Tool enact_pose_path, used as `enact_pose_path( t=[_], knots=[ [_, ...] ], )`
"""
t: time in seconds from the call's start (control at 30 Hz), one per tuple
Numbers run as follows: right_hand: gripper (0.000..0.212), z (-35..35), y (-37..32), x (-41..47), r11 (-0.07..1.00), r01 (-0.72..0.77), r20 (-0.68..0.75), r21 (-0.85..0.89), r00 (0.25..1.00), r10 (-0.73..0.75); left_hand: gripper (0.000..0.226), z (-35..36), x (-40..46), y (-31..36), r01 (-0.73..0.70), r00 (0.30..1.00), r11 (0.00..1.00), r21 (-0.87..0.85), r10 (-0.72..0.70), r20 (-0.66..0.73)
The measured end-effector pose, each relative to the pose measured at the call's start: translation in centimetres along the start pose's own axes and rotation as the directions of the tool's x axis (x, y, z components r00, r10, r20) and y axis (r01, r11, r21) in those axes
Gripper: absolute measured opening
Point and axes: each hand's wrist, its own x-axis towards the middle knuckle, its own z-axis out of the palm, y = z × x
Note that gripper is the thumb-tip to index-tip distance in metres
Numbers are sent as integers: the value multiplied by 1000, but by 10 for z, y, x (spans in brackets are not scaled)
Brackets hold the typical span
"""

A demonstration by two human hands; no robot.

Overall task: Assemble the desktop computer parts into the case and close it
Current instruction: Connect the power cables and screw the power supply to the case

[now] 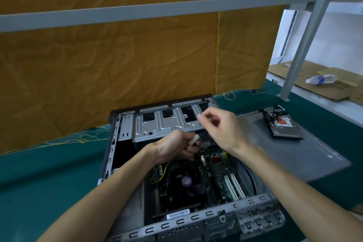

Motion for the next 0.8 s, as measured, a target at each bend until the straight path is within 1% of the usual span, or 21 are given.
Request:
enact_pose_path(
  t=[0.03, 0.07, 0.1, 0.13, 0.23, 0.3, 0.4, 0.47, 0.53, 0.57, 0.6, 0.7, 0.77, 0.8],
  knots=[
    [30, 2, -3, -3, 995, -59, 113, 86, 992, 49, 24, -2, 1, -1, -9, 1000, 1000, -18, 9, -18],
    [35, 6, -4, -5, 987, -117, 215, 113, 972, 91, 24, -5, 1, -1, -19, 999, 999, -33, 18, -41],
    [39, 9, -3, -6, 983, -150, 283, 107, 952, 114, 24, -7, 0, 0, -22, 998, 999, -39, 19, -67],
    [40, 11, -2, -6, 982, -159, 313, 104, 942, 119, 24, -9, -1, 0, -13, 996, 999, -43, 9, -87],
    [35, 14, 3, -4, 966, -180, 313, 185, 943, 116, 29, -8, -3, 0, 2, 997, 998, -68, -7, -83],
    [32, 12, 4, -3, 946, -201, 322, 255, 940, 113, 27, -7, -3, 0, -9, 997, 998, -67, 4, -73],
    [34, 8, 5, -2, 928, -219, 356, 301, 929, 103, 25, -7, -3, 1, -41, 996, 998, -41, 38, -76],
    [40, 9, 3, -3, 927, -236, 361, 293, 924, 122, 30, -6, -3, 0, -65, 995, 998, -18, 64, -74],
    [42, 10, 1, -2, 912, -259, 349, 318, 927, 142, 42, -5, -3, 0, -84, 996, 996, 7, 84, -38],
    [41, 10, 0, -2, 903, -271, 351, 333, 925, 148, 47, -4, -3, 0, -88, 996, 996, 27, 89, -22],
    [36, 9, 0, -1, 898, -285, 364, 336, 918, 156, 48, -3, -2, 0, -90, 996, 995, 48, 91, -13],
    [21, 3, 0, 2, 860, -372, 435, 348, 877, 204, 42, -6, -2, -2, -97, 995, 993, 64, 98, -19],
    [19, 3, 1, 3, 811, -432, 446, 394, 862, 243, 41, -9, -2, -4, -108, 993, 992, 61, 111, -33],
    [20, 4, 1, 2, 794, -444, 423, 414, 867, 264, 40, -9, -2, -5, -113, 993, 992, 55, 115, -36]
  ],
)
